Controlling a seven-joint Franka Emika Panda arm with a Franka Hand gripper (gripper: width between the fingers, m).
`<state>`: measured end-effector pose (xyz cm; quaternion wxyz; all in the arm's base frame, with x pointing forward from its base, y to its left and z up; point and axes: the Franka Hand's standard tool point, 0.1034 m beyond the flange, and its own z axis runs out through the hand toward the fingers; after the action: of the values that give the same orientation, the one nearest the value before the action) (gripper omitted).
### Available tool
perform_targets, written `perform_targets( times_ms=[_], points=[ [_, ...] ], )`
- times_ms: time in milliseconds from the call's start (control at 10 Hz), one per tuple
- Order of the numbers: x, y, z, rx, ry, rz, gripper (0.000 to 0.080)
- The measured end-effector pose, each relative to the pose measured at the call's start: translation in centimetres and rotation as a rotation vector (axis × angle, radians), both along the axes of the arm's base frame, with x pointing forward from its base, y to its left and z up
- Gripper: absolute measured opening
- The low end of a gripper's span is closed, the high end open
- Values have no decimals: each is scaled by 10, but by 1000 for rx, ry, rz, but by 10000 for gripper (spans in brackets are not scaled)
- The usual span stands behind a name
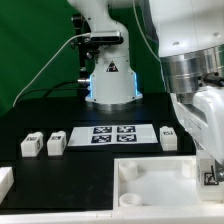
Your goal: Assemble one leg
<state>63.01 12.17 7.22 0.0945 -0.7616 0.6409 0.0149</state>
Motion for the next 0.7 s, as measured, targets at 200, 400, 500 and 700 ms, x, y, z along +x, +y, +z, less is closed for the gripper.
perform_targets(
  times_ms=[200, 400, 500, 700],
  points=[
    [-2, -9, -1, -42, -44, 441, 641],
    [-1, -11, 0, -66, -88, 698, 648],
    [-2, -11, -1, -74, -103, 799, 649],
    [-2, -12, 0, -105, -136, 1039, 649]
  ],
)
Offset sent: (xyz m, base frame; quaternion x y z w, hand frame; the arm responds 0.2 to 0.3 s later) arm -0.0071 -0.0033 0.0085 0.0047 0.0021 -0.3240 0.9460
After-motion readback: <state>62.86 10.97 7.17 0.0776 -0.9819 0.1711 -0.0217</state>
